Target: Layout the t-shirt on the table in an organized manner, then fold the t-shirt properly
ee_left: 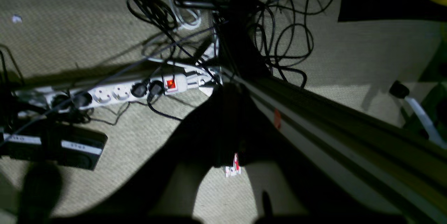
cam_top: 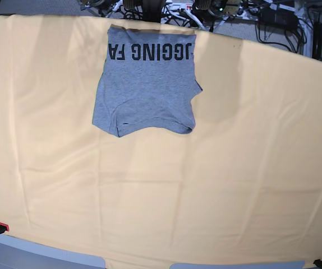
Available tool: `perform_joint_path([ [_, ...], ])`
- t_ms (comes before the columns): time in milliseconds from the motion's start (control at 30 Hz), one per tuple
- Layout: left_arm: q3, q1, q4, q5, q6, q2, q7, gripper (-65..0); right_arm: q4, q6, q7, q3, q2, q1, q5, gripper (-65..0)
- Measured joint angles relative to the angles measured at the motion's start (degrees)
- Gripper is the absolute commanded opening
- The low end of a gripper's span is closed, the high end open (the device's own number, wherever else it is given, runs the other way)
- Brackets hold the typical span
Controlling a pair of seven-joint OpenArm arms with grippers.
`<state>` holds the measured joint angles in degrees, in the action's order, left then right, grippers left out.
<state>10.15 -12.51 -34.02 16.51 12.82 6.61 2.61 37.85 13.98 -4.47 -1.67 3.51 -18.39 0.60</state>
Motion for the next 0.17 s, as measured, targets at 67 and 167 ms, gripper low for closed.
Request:
perform_joint_path([
  [67,0.0,0.2,0.0,0.0,0.0,-0.1,0.4,-65.0,0.0,0.2,0.1,0.0,0.0,0.3,0.0,-65.0],
  [167,0.0,0.7,0.0,0.0,0.0,-0.1,-0.1,-65.0,0.0,0.2,0.4,0.0,0.0,0.3,0.1,-65.0],
])
